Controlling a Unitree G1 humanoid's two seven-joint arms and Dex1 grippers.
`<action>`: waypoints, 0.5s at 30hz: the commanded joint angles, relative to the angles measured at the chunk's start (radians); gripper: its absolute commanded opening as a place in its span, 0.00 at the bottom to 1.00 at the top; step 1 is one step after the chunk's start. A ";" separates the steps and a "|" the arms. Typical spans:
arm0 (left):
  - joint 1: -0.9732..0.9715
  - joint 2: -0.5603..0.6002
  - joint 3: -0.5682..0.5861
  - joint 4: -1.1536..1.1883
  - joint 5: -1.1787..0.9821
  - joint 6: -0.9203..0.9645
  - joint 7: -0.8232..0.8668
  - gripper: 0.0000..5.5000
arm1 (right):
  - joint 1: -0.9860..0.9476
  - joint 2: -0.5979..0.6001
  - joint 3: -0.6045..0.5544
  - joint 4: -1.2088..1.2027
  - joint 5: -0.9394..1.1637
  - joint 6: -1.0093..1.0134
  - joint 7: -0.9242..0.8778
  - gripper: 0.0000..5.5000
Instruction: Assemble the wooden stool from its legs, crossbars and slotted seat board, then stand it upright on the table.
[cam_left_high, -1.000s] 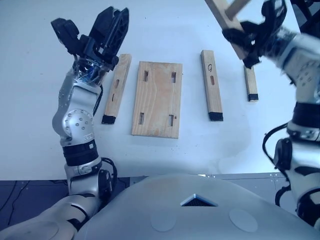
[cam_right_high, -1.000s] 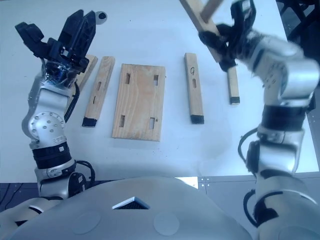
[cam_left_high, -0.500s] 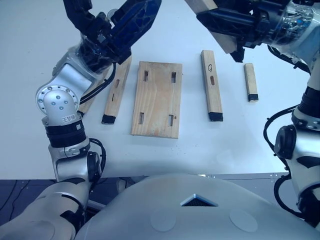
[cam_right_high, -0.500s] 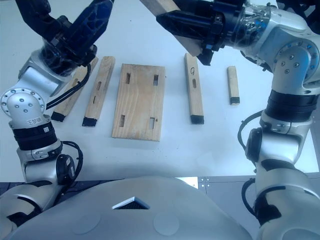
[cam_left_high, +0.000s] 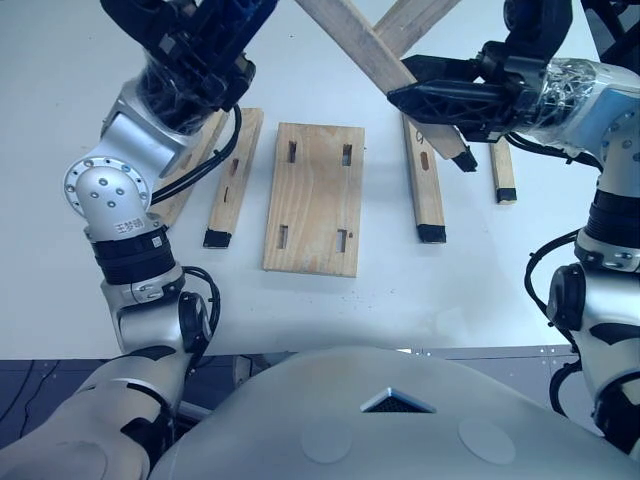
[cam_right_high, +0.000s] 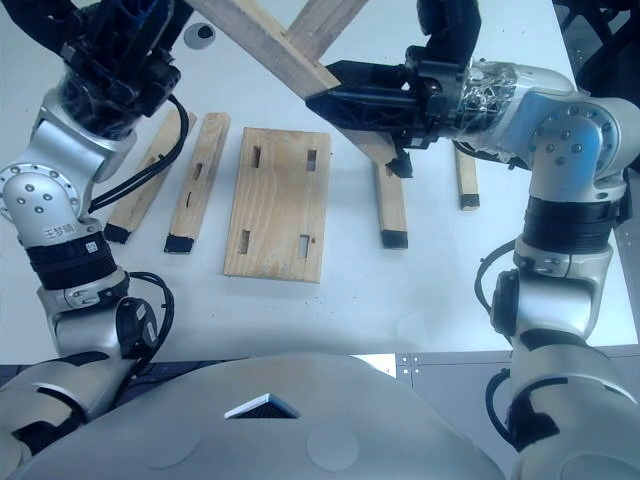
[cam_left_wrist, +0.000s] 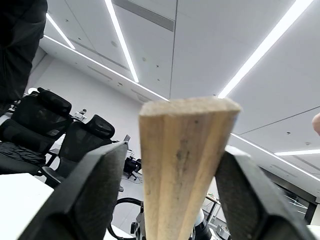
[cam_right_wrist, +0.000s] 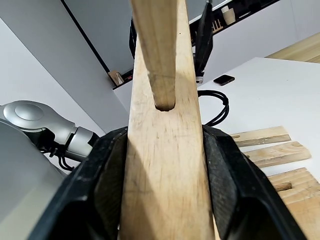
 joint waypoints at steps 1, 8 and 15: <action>-0.003 -0.005 0.003 0.001 -0.003 0.000 0.003 0.44 | -0.013 0.001 0.012 -0.026 0.019 -0.001 0.020 0.37; -0.044 -0.011 0.066 0.042 -0.074 -0.011 0.038 0.37 | 0.007 0.003 0.033 -0.018 0.002 -0.004 0.003 0.49; -0.039 0.129 0.167 0.065 -0.005 -0.044 0.055 0.37 | 0.143 -0.090 0.143 -0.029 -0.186 -0.094 -0.028 0.68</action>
